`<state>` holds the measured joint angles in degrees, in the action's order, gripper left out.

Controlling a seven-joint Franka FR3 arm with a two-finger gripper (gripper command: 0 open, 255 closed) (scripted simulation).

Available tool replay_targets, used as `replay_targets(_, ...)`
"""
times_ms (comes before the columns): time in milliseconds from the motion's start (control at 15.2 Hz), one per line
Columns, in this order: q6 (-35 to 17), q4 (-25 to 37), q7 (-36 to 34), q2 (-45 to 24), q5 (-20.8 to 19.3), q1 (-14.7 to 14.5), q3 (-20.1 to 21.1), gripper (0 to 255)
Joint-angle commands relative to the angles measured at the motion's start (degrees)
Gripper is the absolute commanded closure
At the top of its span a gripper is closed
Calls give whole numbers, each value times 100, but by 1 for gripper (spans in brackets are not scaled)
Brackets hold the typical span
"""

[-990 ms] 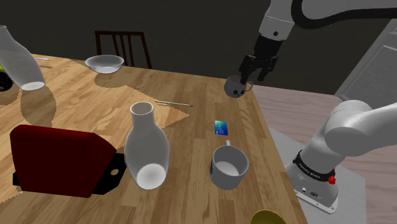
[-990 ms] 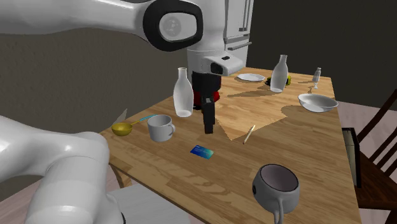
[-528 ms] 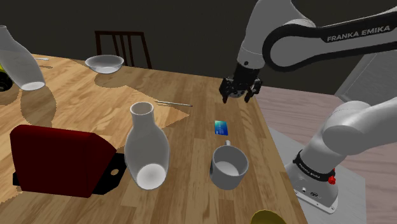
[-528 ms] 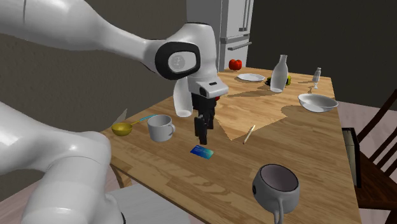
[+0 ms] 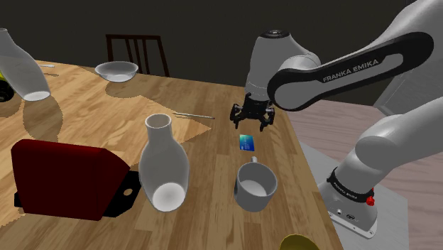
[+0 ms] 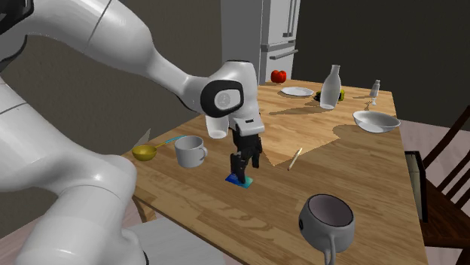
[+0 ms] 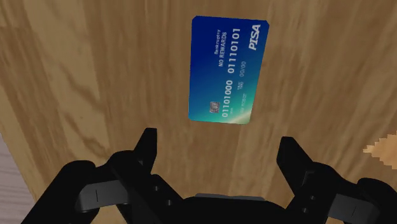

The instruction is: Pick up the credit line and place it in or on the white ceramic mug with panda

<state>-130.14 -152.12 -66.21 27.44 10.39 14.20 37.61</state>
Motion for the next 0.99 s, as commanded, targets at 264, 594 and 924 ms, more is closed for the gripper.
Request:
replay_targets(264, -575, -163, -174, -424, -155, 194, 214, 0)
replay_targets(594, -575, -163, -174, -424, -156, 194, 213, 0)
replay_targets(924, -574, -162, -174, -424, -156, 194, 214, 255)
